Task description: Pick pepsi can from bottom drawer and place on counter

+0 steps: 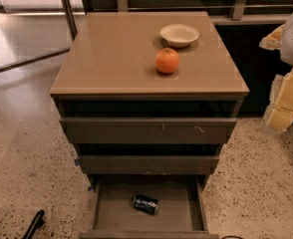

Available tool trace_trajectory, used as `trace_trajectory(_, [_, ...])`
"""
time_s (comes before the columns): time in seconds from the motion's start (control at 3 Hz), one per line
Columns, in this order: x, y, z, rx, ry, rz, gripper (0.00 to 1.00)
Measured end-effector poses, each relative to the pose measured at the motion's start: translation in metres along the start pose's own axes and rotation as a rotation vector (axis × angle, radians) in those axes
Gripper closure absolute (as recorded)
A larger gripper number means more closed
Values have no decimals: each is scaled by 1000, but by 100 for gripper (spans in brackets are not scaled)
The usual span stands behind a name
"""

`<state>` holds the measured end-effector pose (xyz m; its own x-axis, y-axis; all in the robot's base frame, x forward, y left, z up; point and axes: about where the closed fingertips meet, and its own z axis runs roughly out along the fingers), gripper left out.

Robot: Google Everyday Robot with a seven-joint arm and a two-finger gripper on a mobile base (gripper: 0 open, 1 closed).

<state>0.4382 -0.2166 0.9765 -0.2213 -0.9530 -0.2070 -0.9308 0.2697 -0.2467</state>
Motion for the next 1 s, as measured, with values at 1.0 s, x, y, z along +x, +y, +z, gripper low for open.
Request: trace_trajectory(1.0, [2, 4, 7, 22, -4, 49, 0])
